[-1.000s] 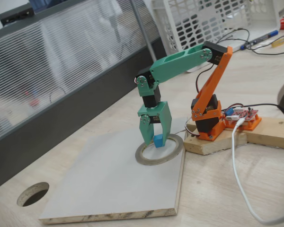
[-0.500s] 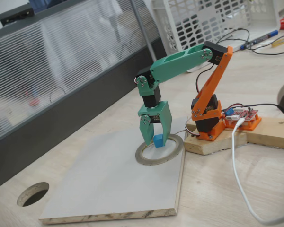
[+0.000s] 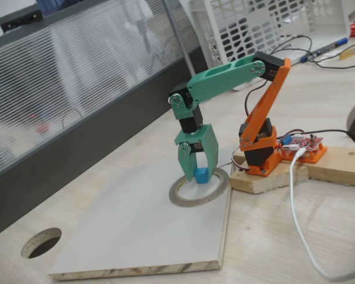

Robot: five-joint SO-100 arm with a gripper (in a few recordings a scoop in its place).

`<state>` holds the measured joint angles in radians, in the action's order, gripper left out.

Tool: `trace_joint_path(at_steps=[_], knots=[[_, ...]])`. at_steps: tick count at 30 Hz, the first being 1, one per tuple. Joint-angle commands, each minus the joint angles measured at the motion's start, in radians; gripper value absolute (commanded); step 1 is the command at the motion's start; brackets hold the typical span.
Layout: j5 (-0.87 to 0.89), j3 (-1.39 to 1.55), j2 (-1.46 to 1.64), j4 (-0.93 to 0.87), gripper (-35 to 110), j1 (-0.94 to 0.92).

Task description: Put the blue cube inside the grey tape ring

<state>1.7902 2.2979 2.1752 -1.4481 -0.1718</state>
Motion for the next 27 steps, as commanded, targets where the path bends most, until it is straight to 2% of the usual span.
trace_joint_path(at_steps=[1,7,27], knots=[[0.017,-0.138,0.032,-0.123,36,-0.009],[0.017,-0.324,0.023,-0.250,36,-0.011],[0.006,-0.318,0.035,-0.256,35,-0.009]])
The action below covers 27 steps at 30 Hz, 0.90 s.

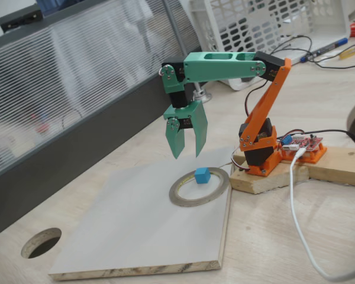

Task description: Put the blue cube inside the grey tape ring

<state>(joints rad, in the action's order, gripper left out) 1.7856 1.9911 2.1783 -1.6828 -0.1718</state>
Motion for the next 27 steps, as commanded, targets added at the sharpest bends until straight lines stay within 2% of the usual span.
trace_joint_path(at_steps=[1,6,12,19,25,27], knots=[[0.012,-0.015,0.032,-0.021,35,-0.009],[0.020,-0.011,0.031,-0.021,30,-0.009],[0.020,-0.026,0.026,-0.005,-3,-0.011],[0.021,-0.023,0.034,-0.017,0,-0.031],[0.011,-0.023,0.032,-0.011,0,-0.282],[0.011,-0.023,0.029,-0.008,0,-0.311]])
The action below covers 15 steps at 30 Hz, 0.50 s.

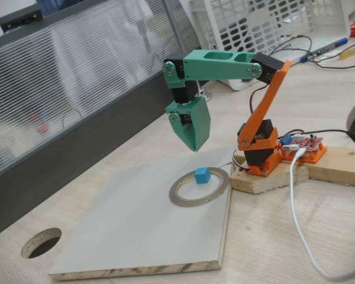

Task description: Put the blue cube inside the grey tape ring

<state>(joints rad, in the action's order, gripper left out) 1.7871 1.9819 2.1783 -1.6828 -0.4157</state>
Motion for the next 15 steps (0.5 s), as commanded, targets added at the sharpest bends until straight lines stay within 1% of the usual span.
trace_joint_path(at_steps=[1,15], knots=[[0.009,-0.014,0.025,-0.008,0,-0.069],[0.011,-0.002,0.018,-0.017,0,-0.067]])
